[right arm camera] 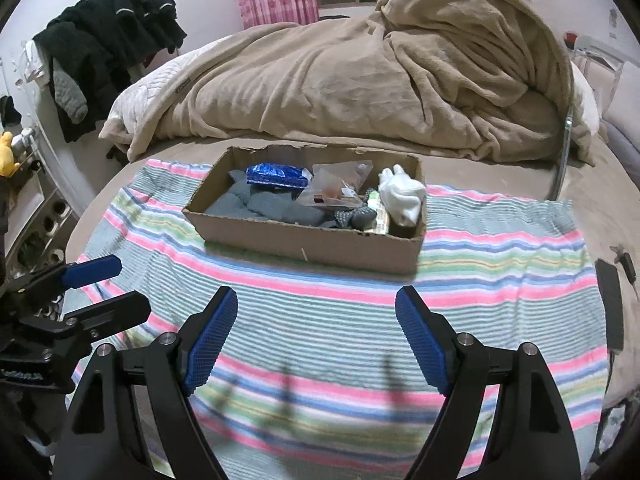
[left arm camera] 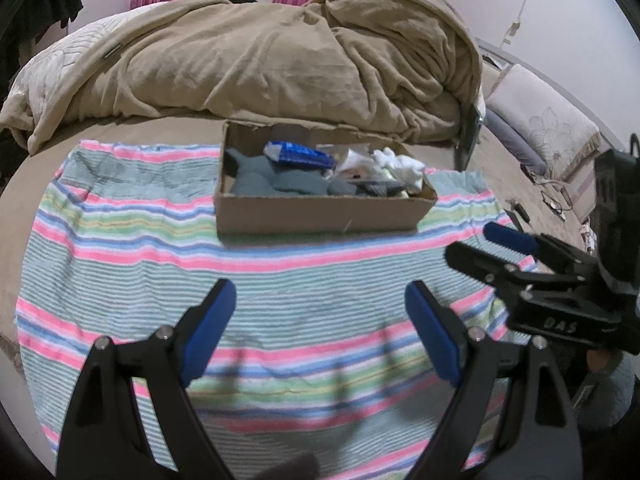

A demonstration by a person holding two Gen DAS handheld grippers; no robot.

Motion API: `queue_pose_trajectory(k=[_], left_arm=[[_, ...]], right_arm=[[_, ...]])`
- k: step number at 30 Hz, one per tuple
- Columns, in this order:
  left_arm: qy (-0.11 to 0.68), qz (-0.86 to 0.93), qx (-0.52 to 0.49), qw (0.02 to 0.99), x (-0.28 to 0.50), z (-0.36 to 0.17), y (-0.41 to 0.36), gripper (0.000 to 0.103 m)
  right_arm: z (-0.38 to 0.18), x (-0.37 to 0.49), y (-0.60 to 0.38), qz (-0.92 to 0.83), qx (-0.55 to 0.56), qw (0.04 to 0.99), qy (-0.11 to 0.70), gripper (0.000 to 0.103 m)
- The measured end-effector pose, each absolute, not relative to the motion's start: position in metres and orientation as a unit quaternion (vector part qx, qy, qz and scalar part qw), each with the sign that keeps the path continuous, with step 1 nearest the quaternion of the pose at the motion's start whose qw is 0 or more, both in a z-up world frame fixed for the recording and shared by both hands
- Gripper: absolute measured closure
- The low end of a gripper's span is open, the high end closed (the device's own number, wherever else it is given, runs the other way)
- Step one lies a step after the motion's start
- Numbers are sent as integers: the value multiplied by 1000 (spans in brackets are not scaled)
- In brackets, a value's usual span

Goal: Organize objects

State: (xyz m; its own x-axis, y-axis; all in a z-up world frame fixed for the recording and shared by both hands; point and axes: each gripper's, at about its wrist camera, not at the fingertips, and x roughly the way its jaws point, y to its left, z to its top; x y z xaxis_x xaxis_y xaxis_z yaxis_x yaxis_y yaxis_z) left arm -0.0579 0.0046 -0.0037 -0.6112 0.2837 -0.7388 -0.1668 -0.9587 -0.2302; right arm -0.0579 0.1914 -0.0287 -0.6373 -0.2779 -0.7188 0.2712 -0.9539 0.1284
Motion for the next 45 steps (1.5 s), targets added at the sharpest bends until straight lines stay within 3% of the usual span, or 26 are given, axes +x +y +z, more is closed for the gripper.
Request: queue_pose_trajectory(k=[7, 10, 45], left_arm=[[-49, 899, -423, 98, -47, -8, 7, 14], [-47, 900, -423, 95, -45, -9, 6, 6], [-58, 903, -417, 81, -50, -12, -8, 4]], right_arm=[[-25, -46, 198, -905, 397, 152, -10, 19], [-26, -44, 198, -905, 397, 152, -10, 19], [-32, -52, 190, -900, 407, 156, -6, 19]])
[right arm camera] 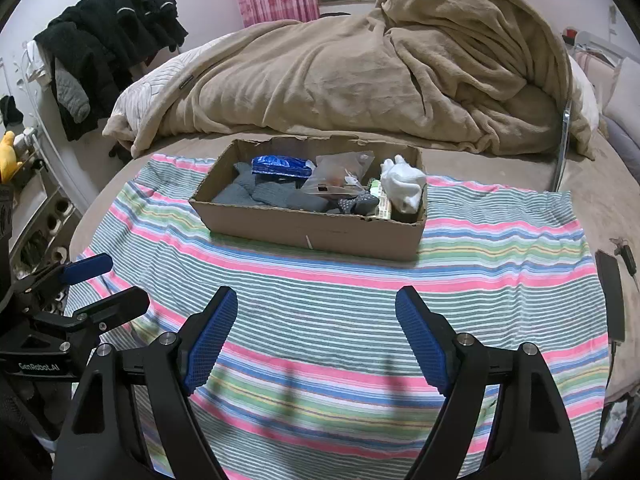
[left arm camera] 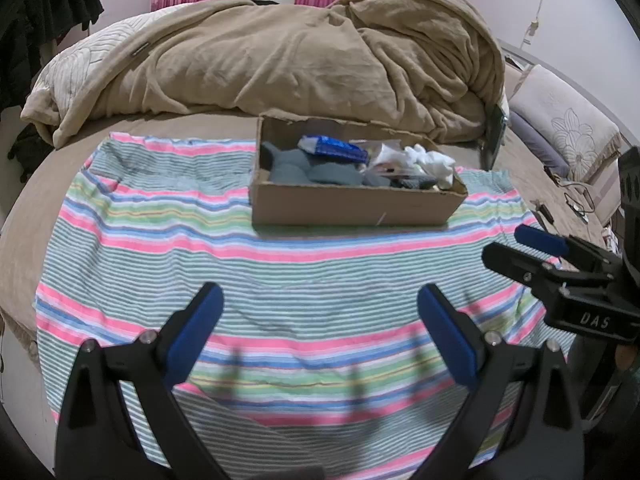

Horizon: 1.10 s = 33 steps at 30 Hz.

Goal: Organize objects

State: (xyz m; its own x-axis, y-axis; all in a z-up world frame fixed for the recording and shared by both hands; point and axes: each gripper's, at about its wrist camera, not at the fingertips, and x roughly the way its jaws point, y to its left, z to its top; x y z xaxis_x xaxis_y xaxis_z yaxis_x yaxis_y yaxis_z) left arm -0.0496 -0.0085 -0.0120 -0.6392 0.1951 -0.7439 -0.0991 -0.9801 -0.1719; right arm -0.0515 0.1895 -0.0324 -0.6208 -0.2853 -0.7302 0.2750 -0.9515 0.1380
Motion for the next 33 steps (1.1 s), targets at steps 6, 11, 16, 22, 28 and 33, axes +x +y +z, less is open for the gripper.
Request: queue_pose_trajectory(k=[6, 11, 16, 22, 28, 33], left_arm=[[-59, 903, -418, 82, -50, -12, -9, 4], [-59, 903, -418, 82, -49, -12, -9, 4], [-59, 904, -416, 82, -49, -12, -8, 4], [-60, 903, -417, 82, -50, -11, -8, 4], [-61, 903, -416, 86, -49, -9, -9, 4], [-60, 904, -415, 86, -49, -7, -8, 4]], right_arm=[[-33, -52, 189, -900, 407, 156, -6, 19], [-33, -52, 188, -900, 407, 156, -6, 19], [-33, -52, 189, -900, 407, 156, -7, 19], [-33, -52, 188, -900, 407, 156, -6, 19], [-33, -53, 188, -900, 408, 156, -7, 19], [-34, -53, 188, -900, 408, 156, -6, 19]])
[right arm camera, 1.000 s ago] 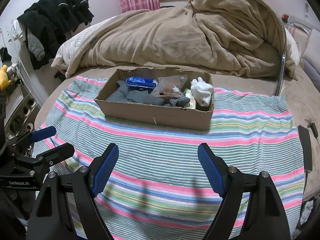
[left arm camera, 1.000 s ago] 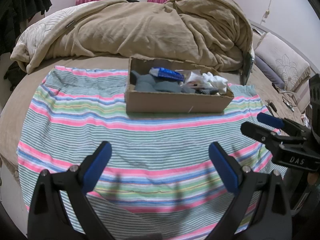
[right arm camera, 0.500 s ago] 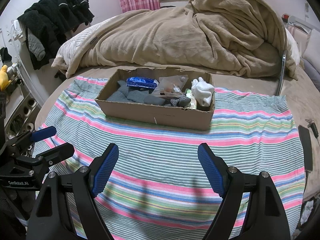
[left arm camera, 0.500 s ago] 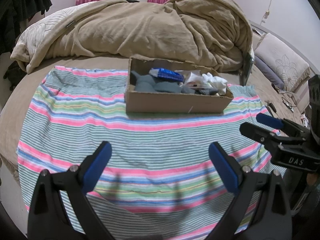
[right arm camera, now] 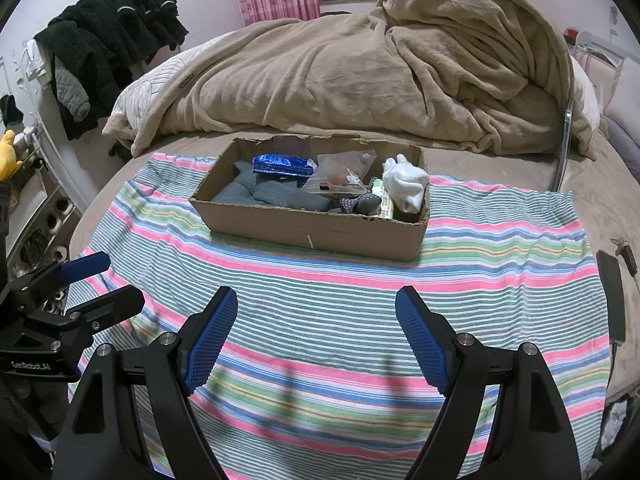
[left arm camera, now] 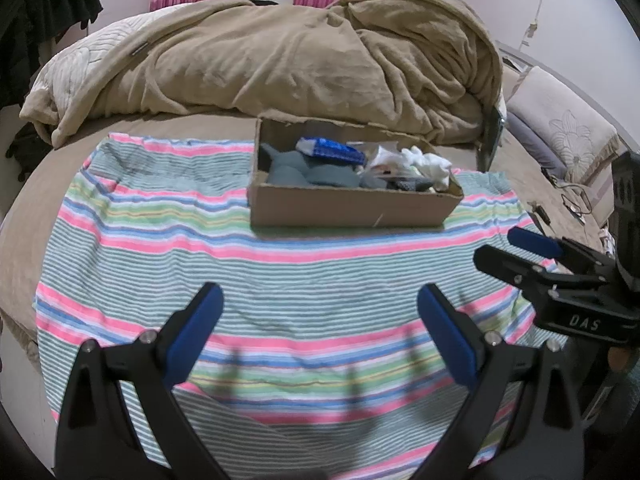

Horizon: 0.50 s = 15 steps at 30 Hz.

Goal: Organize objects

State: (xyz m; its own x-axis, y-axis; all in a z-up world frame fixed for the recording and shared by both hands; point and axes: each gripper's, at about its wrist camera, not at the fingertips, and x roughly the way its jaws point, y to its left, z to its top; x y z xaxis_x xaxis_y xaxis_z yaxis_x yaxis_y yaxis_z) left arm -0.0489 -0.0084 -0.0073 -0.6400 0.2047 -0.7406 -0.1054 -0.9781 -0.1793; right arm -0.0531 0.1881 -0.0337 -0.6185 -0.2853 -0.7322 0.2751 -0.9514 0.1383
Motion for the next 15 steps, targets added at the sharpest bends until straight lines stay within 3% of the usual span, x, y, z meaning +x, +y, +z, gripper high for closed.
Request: queue_pose_trajectory(k=[15], left_arm=[[-61, 904, -415, 86, -48, -7, -8, 4]], right_arm=[[-33, -54, 188, -900, 408, 156, -6, 19]])
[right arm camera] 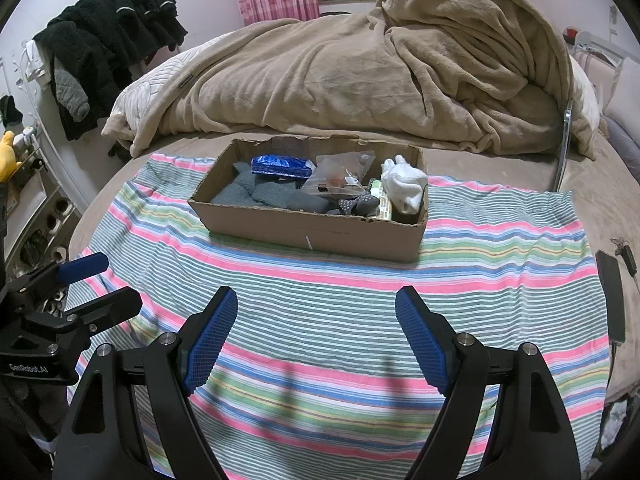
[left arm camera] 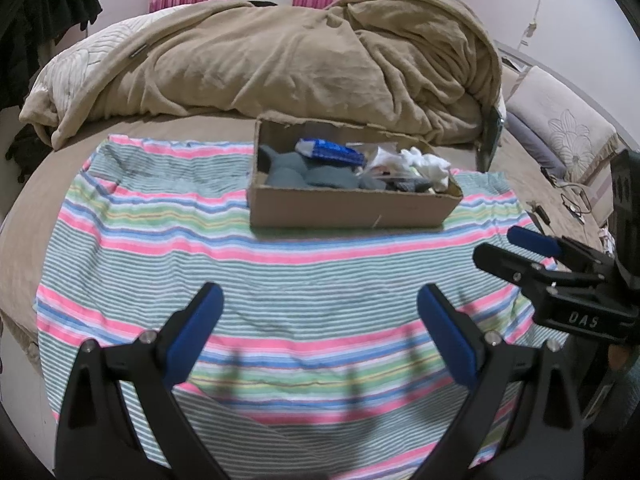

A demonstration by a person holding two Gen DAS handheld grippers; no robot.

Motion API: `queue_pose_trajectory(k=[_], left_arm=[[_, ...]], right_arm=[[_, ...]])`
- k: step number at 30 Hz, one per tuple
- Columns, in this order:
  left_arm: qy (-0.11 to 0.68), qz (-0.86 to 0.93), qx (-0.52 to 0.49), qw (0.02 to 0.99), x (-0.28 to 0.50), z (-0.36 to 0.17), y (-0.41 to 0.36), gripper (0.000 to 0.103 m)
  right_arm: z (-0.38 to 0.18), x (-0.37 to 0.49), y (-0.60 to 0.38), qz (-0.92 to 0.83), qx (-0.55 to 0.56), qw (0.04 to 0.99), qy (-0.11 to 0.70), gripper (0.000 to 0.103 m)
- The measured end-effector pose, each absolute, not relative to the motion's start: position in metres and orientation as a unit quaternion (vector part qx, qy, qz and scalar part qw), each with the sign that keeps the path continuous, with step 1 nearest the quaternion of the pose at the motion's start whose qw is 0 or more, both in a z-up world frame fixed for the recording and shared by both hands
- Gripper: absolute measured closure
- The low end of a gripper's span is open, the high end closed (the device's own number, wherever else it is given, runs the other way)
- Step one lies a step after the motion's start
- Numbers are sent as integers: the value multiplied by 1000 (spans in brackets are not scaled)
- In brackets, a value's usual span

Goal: Organize objects

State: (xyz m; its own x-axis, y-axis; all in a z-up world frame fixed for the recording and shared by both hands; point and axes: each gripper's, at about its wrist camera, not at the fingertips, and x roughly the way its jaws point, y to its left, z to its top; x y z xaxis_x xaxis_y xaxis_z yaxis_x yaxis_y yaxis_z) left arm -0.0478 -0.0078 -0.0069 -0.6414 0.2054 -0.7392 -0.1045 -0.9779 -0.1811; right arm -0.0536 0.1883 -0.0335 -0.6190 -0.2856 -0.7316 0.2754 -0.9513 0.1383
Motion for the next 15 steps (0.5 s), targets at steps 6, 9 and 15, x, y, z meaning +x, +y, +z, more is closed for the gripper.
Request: queue_pose_trajectory(k=[6, 9, 15], left_arm=[[-61, 905, -413, 86, -49, -8, -8, 4], [-60, 905, -413, 88, -49, -8, -9, 4], [-56, 905, -411, 92, -51, -9, -6, 4]], right_arm=[[-34, -54, 189, -900, 408, 156, -6, 19], [-34, -55, 189, -899, 408, 156, -6, 19], [-34, -55, 189, -899, 408, 156, -6, 19]])
